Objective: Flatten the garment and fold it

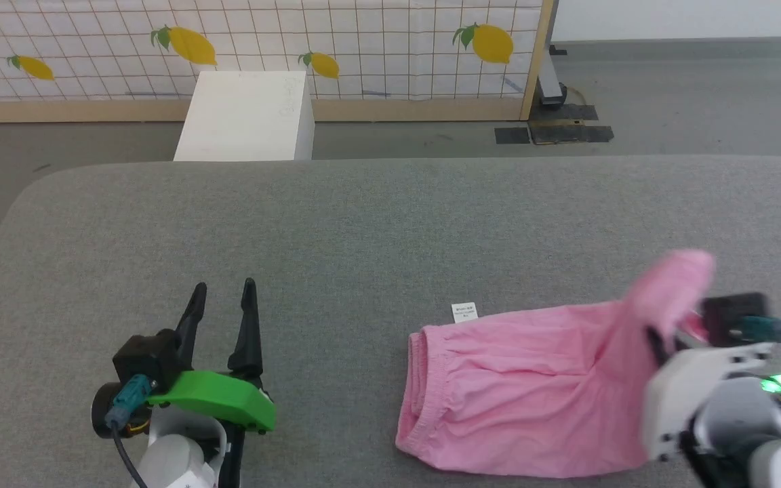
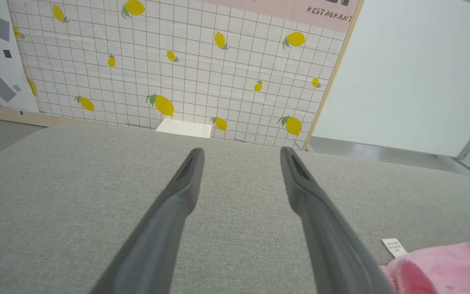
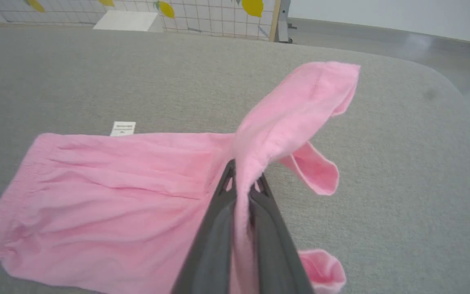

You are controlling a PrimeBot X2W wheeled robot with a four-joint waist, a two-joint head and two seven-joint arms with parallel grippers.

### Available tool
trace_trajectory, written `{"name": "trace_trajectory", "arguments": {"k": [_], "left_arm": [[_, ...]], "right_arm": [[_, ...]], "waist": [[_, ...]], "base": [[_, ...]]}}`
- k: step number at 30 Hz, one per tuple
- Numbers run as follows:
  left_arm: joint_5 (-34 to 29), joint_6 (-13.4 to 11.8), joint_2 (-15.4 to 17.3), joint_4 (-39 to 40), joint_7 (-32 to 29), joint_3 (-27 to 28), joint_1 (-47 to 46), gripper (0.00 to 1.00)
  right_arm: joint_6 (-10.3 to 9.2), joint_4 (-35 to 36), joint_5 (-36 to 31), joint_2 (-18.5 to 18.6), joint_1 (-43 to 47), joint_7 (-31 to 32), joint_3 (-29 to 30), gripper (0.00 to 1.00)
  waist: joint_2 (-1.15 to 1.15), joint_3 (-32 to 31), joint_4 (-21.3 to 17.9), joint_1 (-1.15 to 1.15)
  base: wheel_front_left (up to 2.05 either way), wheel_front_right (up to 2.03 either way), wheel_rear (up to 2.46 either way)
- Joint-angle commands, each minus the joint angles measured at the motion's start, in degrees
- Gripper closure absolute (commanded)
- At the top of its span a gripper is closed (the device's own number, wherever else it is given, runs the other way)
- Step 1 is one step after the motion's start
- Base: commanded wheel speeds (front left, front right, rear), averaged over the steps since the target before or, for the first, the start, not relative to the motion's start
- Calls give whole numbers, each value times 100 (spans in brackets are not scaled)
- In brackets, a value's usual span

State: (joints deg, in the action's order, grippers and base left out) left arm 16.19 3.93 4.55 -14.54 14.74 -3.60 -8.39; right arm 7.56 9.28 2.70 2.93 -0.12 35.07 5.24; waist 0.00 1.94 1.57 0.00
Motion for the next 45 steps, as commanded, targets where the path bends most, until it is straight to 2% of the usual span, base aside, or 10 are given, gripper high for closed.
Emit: {"name": "trace_trajectory", "arguments": {"k": [1, 7, 17, 18, 19, 25, 30, 37, 41, 45], "left_arm": [[-27, 23, -38, -20, 26, 6, 53, 0], [-39, 78, -73, -88, 26, -26, 4, 0], [-28, 145, -121, -204, 26, -98, -77, 0], [-29, 148, -125, -212, 26, -94, -84, 0], [-30, 150, -127, -218, 26, -90, -88, 0], [-42, 162, -138, -239, 26, -26, -77, 0], [-63, 151, -144, -236, 26, 28, -50, 0], [-81, 157, -152, -186, 26, 70, -30, 0], [-91, 158, -155, -120, 26, 110, -2, 0], [-106, 156, -157, -36, 26, 145, 6, 0]], "right_arm": [[-8, 179, 26, -5, 27, 110, -302, 100], [-8, 183, 113, 47, -341, 560, -1893, 100], [-8, -1403, 526, 28, -1111, 691, -3134, 96], [-8, -1513, 592, 26, -1179, 669, -3218, 63], [-8, -1575, 640, 24, -1236, 609, -3267, 0], [-8, -1629, 966, 42, -1637, -202, -3574, 0], [-8, -1441, 1256, 86, -1793, -1025, -3392, 0], [-8, -841, 1347, 18, -1230, -1822, -1825, 0], [-8, -673, 1699, -1, -654, -1974, -791, 0], [-8, -792, 1771, -3, -234, -1918, -198, 0]], "waist": [[0, -5, 17, 0], [0, 32, 129, 0], [0, 170, 411, 0], [0, 184, 434, 0], [0, 194, 448, 0], [0, 211, 455, 0], [0, 152, 378, 0], [0, 49, 247, 0], [0, 22, 181, 0], [0, 50, 131, 0]], "base": [[0, 0, 0], [0, 0, 0], [0, 0, 0], [0, 0, 0], [0, 0, 0], [0, 0, 0], [0, 0, 0], [0, 0, 0], [0, 0, 0], [0, 0, 0]]}}
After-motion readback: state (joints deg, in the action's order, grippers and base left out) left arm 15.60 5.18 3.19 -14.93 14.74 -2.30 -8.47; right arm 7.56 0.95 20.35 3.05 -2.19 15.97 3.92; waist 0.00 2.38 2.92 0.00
